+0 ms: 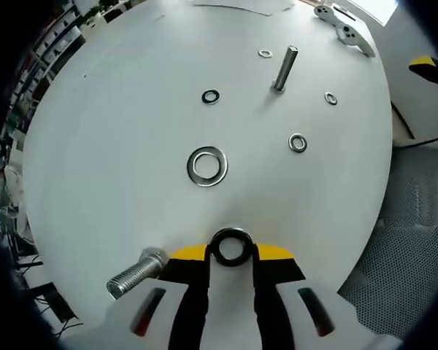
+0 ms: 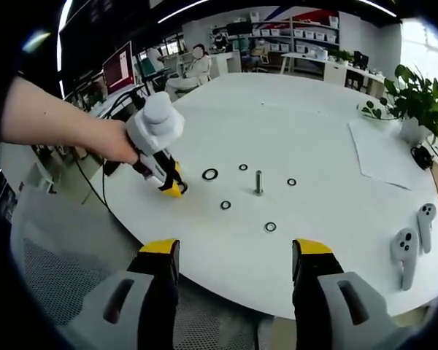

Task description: Place the washer onto the threaded stud by aligning its center hole with the stud, sliding it down to the base, and recovering from edge contact or off-axis alignment until the washer reaches the visible bottom stop.

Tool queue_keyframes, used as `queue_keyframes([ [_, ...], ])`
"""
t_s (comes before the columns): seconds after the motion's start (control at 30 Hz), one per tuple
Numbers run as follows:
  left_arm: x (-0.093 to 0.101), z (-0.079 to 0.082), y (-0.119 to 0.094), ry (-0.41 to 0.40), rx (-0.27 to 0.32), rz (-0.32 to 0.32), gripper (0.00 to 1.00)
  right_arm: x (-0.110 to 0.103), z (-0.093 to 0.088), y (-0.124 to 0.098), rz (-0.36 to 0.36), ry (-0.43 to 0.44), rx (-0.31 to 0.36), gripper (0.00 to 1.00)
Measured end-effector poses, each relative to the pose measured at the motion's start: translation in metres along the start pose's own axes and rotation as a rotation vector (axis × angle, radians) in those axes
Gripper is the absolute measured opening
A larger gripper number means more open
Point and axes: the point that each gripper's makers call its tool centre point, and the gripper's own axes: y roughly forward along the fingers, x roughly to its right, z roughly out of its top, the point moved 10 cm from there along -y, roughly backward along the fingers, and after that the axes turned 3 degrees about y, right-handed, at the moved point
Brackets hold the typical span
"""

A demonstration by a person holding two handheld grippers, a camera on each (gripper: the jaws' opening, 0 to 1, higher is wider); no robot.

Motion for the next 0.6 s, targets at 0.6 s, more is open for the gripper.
queue_keyframes([
  [0.6, -0.0007, -0.0018, 0.0006, 0.006, 0.025, -0.002, 0.19, 0.0015, -0.0007, -0.0009, -0.009, 0.001, -0.006, 0.64],
])
